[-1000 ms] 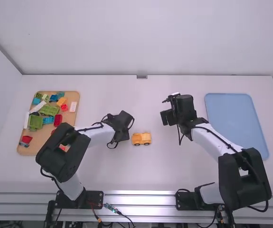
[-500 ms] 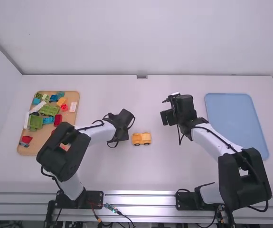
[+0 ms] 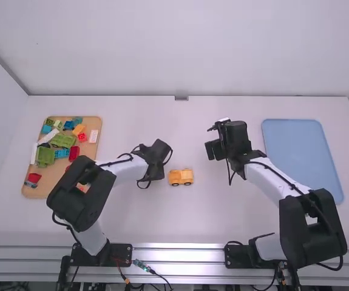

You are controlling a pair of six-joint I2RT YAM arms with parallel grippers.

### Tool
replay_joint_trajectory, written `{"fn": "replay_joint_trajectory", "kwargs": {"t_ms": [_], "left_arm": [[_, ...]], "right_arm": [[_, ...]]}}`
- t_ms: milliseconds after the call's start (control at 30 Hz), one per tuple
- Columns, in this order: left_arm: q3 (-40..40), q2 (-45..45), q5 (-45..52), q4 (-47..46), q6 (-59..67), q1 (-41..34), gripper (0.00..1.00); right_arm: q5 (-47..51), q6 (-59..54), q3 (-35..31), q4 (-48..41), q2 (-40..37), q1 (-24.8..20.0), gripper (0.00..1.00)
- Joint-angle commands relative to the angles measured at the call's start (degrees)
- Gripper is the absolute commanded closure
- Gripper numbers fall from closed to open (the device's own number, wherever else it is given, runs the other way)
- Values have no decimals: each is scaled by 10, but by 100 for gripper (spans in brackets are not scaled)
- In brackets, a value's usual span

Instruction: Assemble lego blocks to make yellow taxi

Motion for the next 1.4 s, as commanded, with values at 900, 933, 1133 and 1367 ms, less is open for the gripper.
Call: {"fn": "replay_joint_trajectory", "kwargs": {"t_ms": [900, 933, 1133, 1367], "left_arm": [[-7, 8, 42, -65, 814, 7, 98], [-8, 8, 50, -67, 838, 7, 98], [-15, 8, 126, -89, 1027, 7, 98], [-22, 8, 141, -61, 1056, 7, 98]], "right_arm": [[2, -19, 9, -3, -10, 1, 1], [3, -19, 9, -3, -10, 1, 1], [2, -20, 9, -3, -10, 1, 1], [3, -20, 9, -4, -10, 1, 1]]}}
